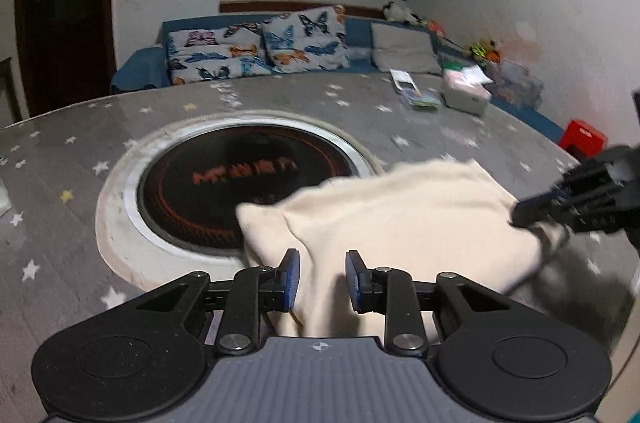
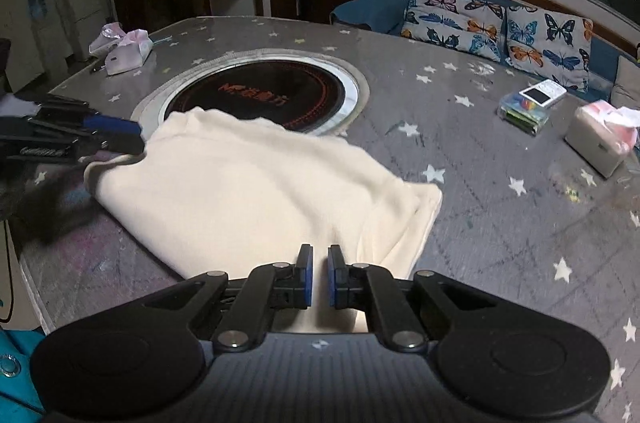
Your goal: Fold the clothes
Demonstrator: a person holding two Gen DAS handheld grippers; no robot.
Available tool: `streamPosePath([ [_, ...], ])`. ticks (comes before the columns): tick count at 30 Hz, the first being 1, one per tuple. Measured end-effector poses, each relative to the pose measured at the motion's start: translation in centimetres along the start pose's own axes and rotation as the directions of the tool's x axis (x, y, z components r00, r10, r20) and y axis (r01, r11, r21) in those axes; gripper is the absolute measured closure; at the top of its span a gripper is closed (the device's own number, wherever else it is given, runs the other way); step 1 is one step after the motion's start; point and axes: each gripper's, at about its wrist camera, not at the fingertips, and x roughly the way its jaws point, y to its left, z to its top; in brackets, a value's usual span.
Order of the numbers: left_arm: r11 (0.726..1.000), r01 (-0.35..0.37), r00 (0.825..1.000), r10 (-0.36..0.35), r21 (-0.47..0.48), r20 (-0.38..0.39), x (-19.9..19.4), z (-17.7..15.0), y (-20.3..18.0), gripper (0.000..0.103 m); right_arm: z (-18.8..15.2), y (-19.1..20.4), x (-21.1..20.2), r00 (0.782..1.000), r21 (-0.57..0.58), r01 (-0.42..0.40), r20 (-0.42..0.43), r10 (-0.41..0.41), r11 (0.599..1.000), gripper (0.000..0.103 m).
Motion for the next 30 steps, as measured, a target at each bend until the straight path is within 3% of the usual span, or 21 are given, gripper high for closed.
streamPosePath([
  [6, 0.994, -0.089, 0.996, 0.087, -0.064, -0.024, 3.0, 0.9, 1.6, 0.077, 0.0, 0.1, 0.7, 1.0, -0.005, -0.004, -0.012, 0.004, 1.0, 0.095],
  [7, 0.993, -0.097, 0.995, 0.096, -0.06, -0.023, 3.3, 0.9, 1.7, 0.081, 0.0, 0.1, 0.8, 1.0, -0.006, -0.005, -0.015, 0.005, 1.0, 0.095],
  [8, 0.993, -0.101, 0.995, 0.1, -0.056, -0.024, 3.6, 0.9, 1.7, 0.093, 0.0, 0.1, 0.9, 1.0, -0.006, -0.006, -0.018, 0.006, 1.0, 0.094],
  [10, 0.993, -0.112, 0.994, 0.111, -0.047, -0.019, 3.9, 0.8, 1.6, 0.098, 0.0, 0.1, 0.9, 1.0, -0.007, -0.006, -0.02, 0.006, 1.0, 0.094],
  [16, 0.988, -0.151, 0.988, 0.151, -0.019, -0.013, 4.3, 0.5, 2.1, 0.099, -0.1, 0.2, 1.2, 1.0, -0.017, -0.006, -0.03, 0.006, 1.0, 0.094],
  [25, 0.997, -0.071, 0.997, 0.071, -0.014, 0.03, 3.4, 2.9, 0.9, 0.094, 2.4, -0.1, 1.0, 1.0, -0.031, -0.004, 0.007, 0.004, 0.999, 0.091],
  [30, 1.0, -0.029, 1.0, 0.029, 0.011, 0.0, 5.8, 3.8, -0.4, 0.095, 4.6, -0.7, 2.9, 0.999, -0.008, 0.011, 0.043, -0.011, 1.0, 0.091],
])
